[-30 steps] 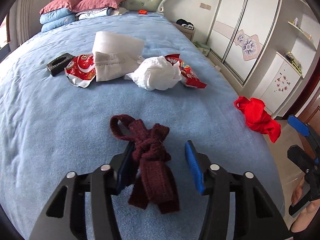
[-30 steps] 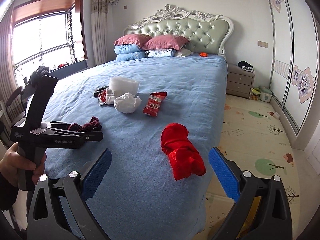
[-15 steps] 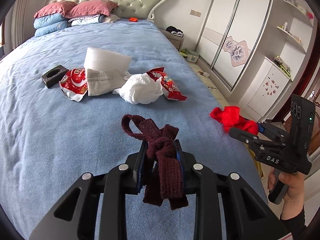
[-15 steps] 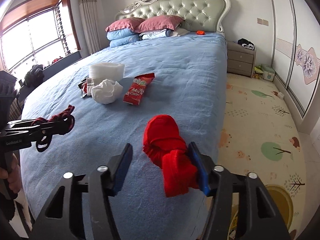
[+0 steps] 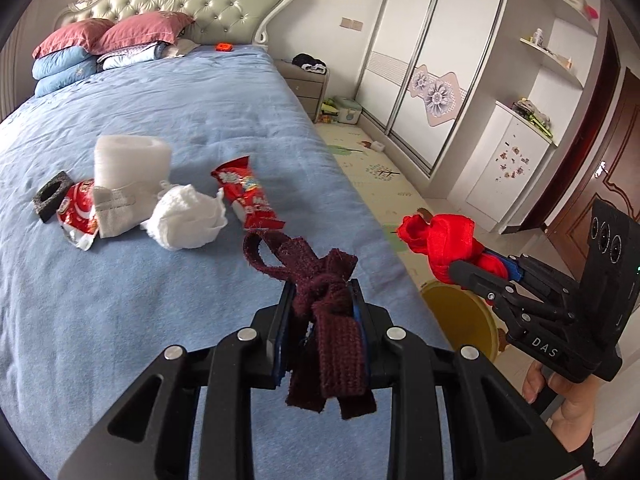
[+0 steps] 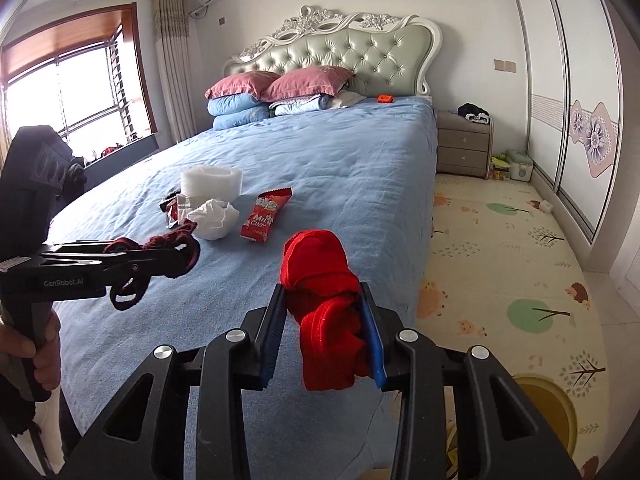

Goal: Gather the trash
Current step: 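Carry the sock and red cloth over the yellow bin and open both tools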

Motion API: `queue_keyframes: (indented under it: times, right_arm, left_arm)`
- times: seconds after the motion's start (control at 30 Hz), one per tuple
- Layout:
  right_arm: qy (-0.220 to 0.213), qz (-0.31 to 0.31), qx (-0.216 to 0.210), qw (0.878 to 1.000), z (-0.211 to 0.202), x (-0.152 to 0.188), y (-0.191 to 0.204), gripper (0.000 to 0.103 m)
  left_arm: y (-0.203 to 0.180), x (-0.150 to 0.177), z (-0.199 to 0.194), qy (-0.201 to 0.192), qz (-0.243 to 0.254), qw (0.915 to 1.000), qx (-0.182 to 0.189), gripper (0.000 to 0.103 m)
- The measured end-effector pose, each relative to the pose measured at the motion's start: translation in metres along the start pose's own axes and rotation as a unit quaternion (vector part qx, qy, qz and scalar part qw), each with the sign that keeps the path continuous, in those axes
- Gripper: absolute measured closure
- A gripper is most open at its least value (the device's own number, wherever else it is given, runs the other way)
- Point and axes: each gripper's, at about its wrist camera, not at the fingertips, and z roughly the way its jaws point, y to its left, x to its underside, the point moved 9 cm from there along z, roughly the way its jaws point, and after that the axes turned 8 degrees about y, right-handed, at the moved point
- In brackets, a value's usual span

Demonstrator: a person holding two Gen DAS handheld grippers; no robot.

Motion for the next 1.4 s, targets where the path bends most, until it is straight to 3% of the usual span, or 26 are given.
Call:
queue_keyframes:
  times: [0.3, 0.47, 0.9, 1.17, 1.4]
  right_arm:
    - [-0.028, 0.049, 0.032, 0.998, -0.052, 0.012, -0.055, 0.068]
    - [-0.034, 0.068, 0.071, 0.995, -0.079, 0.028, -0.088, 0.068]
    - [-0.046, 0.123, 0.15, 0.98, -0.136, 0.077, -0.164, 0.068]
    - [-0.04, 0.154, 0.166, 0.973, -0.151, 0.106, -0.197, 0.068]
    - [-0.029, 0.177, 0.175, 0.968, -0.15, 0.127, -0.222, 0.068]
  left_arm:
    - [-0.087, -0.016, 0.019, 0.009, 0.078, 0.9966, 0.025, 0.076]
    - [-0.137, -0.015, 0.033, 0.022, 0.117, 0.9917, 0.049, 0.076]
    - [-0.241, 0.013, 0.099, 0.101, 0.179, 0.973, 0.104, 0.076]
    - [-0.28, 0.026, 0.138, 0.143, 0.19, 0.9643, 0.116, 0.076]
    - [-0.294, 0.025, 0.169, 0.172, 0.187, 0.9601, 0.117, 0.076]
